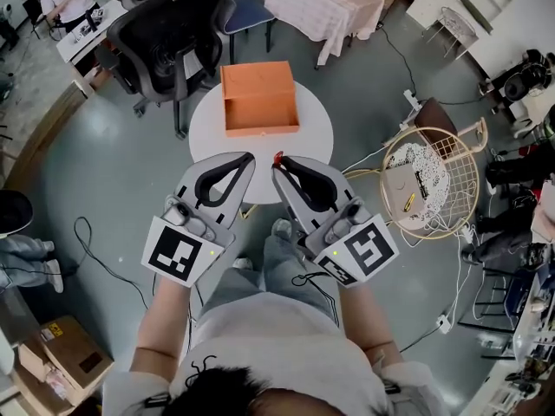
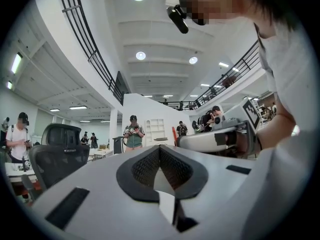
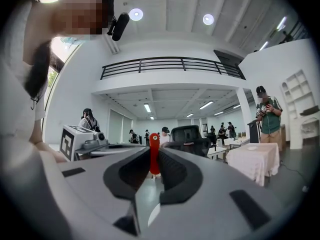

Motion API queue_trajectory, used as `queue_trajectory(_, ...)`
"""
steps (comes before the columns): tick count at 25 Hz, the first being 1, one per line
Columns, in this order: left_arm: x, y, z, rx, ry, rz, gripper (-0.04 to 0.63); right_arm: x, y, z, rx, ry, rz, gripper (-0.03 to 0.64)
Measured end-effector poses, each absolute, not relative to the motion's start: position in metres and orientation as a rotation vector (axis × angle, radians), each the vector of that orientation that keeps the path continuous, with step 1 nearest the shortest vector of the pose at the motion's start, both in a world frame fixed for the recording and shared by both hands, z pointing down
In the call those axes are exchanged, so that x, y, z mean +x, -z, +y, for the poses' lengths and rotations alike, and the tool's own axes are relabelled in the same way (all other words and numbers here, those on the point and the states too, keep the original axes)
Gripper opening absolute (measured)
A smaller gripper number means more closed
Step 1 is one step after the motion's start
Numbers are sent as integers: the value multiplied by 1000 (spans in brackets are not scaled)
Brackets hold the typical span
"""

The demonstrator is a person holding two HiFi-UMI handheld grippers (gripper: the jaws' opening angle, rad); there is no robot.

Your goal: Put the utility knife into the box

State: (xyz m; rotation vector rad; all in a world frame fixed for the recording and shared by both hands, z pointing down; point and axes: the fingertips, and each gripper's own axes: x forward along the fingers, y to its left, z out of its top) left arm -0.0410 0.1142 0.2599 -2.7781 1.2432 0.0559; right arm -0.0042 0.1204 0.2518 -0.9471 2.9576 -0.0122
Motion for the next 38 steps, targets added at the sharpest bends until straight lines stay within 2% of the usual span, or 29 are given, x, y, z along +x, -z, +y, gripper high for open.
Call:
queue_trajectory(15, -11, -260, 2, -2696, -36, 1409, 9, 16, -250, 1, -712, 14, 3024, 57)
queue_trajectory(25, 2, -265, -35, -2591, -13, 1588, 9, 33, -264, -40, -531, 44, 3064, 57)
queue_trajectory(38, -1, -277, -70, -2628, 19, 1579, 9, 25, -280, -78, -549, 97, 3070, 57)
